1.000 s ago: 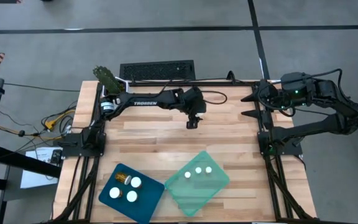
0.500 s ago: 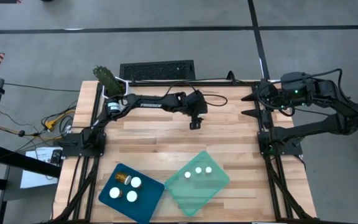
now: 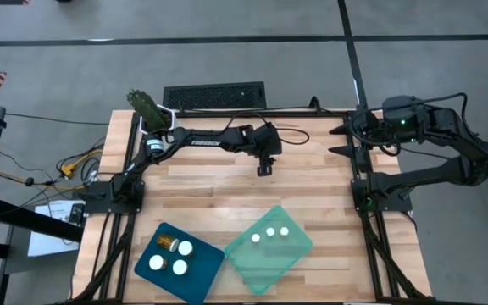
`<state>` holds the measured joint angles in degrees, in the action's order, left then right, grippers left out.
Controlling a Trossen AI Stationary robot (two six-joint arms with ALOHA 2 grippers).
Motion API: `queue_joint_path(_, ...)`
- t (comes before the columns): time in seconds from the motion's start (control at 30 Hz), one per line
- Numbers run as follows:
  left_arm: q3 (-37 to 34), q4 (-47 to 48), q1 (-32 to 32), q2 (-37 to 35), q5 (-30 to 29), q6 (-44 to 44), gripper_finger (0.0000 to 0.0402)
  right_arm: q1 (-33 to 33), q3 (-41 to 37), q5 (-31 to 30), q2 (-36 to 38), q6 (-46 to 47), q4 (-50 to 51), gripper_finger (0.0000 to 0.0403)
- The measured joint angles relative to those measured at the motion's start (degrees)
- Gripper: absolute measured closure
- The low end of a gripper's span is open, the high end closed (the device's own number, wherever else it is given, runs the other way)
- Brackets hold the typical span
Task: Pick and place medicine bottles into bin by pill shape (circle, oval)
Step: Put the small yellow pill bottle into green bin
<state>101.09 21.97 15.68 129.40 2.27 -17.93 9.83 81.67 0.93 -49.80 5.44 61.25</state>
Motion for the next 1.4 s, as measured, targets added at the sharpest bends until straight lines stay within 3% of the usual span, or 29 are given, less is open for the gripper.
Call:
queue_joint_path(0.23,0.01,0.12,0.02,0.00,-1.55,0.15,0.0302,1.27,0.00,0.04,0.00,-0.07,0.00,0.0121)
queue_joint_path(0.53,0.01,2.12,-1.77,-3.99,-1.64,8.47,0.0273,1.59,0.00,0.07,0.00,-0.82,0.00,0.0121)
queue_joint_path(0.73,0.03,8.62,-5.73,-12.96,0.08,16.14,0.0295,1.59,0.00,0.22,0.00,-0.94,0.02,0.0121)
queue_joint_path(0.87,0.08,14.35,-11.34,-19.80,1.47,20.46,0.0294,1.59,0.00,0.31,0.00,-0.96,0.00,0.0121)
queue_joint_path(1.07,0.10,20.68,-24.53,-25.61,-4.03,27.40,0.0271,1.52,0.00,0.60,0.00,-0.94,0.00,0.0121)
queue_joint_path(1.4,-0.19,25.69,-44.52,-21.83,-18.84,42.67,0.0283,1.45,0.00,0.70,0.00,-1.17,0.02,0.0121)
